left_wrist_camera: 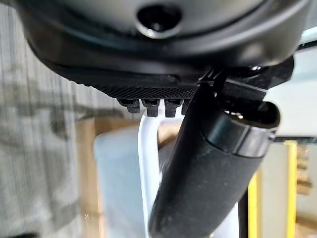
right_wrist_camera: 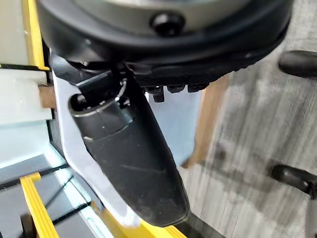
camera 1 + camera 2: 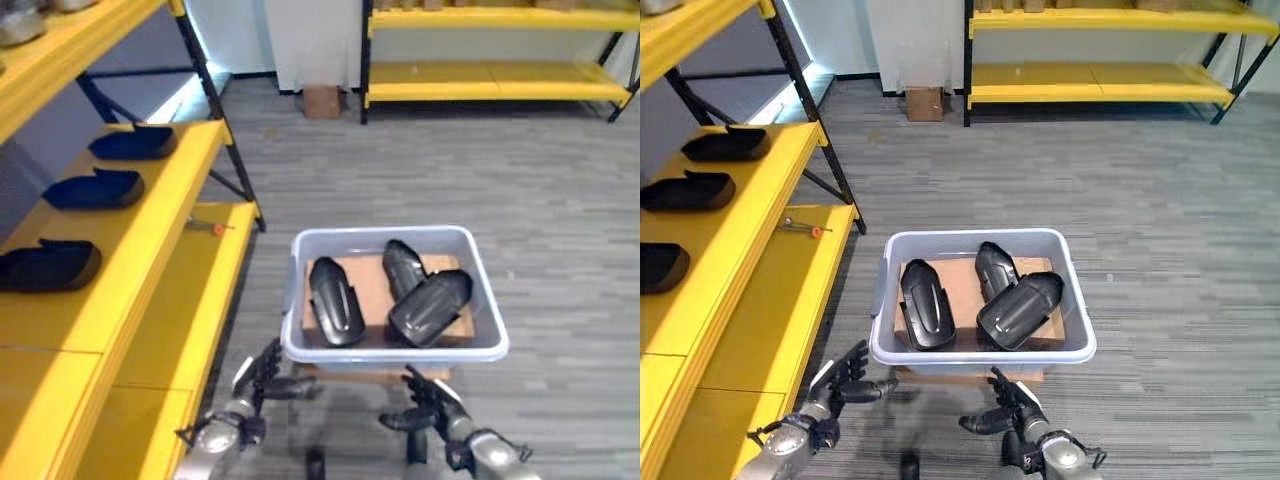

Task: Move parts from the plastic box to the shelf.

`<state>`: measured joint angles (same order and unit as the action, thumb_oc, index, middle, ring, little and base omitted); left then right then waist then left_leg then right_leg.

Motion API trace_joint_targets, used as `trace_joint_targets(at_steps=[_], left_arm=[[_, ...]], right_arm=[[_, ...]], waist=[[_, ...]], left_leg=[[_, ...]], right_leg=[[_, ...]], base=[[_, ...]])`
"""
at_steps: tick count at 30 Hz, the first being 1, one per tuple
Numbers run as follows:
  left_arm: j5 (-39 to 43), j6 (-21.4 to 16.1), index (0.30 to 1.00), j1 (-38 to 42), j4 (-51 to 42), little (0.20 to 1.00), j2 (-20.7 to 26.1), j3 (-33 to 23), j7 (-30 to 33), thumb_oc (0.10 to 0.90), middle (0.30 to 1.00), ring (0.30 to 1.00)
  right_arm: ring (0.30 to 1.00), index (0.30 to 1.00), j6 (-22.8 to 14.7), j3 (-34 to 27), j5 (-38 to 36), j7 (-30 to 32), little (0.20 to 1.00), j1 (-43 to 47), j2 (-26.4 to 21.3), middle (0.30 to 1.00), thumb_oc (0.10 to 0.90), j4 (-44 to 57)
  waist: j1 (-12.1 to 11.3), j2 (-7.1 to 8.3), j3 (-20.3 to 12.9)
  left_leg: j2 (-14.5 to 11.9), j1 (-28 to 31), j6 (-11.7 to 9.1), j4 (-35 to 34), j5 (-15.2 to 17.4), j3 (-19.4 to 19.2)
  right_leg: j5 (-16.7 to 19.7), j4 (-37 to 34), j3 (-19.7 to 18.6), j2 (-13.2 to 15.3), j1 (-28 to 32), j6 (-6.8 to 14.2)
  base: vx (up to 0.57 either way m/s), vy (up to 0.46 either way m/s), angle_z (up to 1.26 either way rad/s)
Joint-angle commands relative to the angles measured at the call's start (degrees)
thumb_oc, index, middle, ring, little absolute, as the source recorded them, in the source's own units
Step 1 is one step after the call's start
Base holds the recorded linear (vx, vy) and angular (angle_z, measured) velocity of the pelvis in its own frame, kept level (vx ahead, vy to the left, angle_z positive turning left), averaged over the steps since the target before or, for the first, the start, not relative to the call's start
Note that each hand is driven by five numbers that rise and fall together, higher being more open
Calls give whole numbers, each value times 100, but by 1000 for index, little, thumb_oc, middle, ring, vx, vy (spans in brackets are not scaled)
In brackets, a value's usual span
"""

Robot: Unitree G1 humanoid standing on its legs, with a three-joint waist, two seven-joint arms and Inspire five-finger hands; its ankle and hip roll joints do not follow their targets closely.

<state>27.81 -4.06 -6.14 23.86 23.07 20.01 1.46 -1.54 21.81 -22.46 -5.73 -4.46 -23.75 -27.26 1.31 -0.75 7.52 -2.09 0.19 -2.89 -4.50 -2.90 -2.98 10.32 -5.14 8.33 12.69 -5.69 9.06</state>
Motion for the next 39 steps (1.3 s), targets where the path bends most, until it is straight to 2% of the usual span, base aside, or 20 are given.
trace_joint_targets(at_steps=[1, 9, 15, 18, 24, 33, 39], left_arm=[[-99, -415, 1000, 493, -447, 1000, 160, -198, -122, 900, 1000, 1000], [-31, -392, 1000, 420, -407, 1000, 65, -213, -129, 900, 1000, 1000], [-43, -392, 1000, 373, -471, 1000, 66, -301, -128, 900, 1000, 1000], [-83, -377, 1000, 314, -622, 1000, 100, -419, -149, 900, 1000, 1000], [-197, -386, 1000, 292, -783, 1000, 202, -521, -238, 900, 1000, 1000], [-129, -419, 1000, 441, -913, 1000, 273, -485, -146, 900, 1000, 1000], [-55, -442, 1000, 612, -954, 1000, 281, -426, -44, 900, 1000, 1000]], right_arm=[[1000, 1000, -401, -146, 45, -53, 1000, 299, -106, 1000, 900, 580], [1000, 1000, -459, -165, 25, -2, 1000, 271, -200, 1000, 900, 605], [1000, 1000, -527, -307, 136, 70, 1000, 280, -394, 1000, 900, 766], [1000, 1000, -645, -566, 228, 139, 1000, 318, -598, 1000, 900, 1264], [1000, 1000, -973, -1177, 346, 431, 1000, 653, -850, 1000, 900, 2148], [1000, 1000, -1224, -1377, -42, 977, 1000, 1640, -716, 1000, 900, 2449], [1000, 1000, -1283, -1449, 8, 1487, 1000, 2303, -638, 1000, 900, 2296]], waist=[[-55, 159, -193], [-75, 94, -255], [-77, 83, -223], [-109, 97, -143], [-151, 112, 220], [-243, 149, 608], [-328, 172, 839]], left_leg=[[-51, -64, -78, 302, 102, -362], [-382, 21, -327, 33, -150, -458], [-478, -26, -383, -6, -185, -482], [-544, -90, -417, -41, -229, -492], [-634, -407, -483, -50, -346, -410], [-674, -808, -496, -50, -460, -340], [-700, -1077, -532, -38, -571, -265]], right_leg=[[93, 450, 217, 261, -39, 300], [-160, 142, 415, -31, 152, 150], [-199, 73, 449, -107, 148, 97], [-181, 56, 498, -122, 88, 104], [-123, 154, 572, -85, -208, 122], [22, 205, 554, -31, -628, 144], [68, 281, 583, -8, -875, 125]], base=[[77, -167, -6], [40, -122, -3], [1, -55, -1], [-39, -30, -2], [-113, -16, 2], [-78, -2, 4], [-51, -5, 3]])
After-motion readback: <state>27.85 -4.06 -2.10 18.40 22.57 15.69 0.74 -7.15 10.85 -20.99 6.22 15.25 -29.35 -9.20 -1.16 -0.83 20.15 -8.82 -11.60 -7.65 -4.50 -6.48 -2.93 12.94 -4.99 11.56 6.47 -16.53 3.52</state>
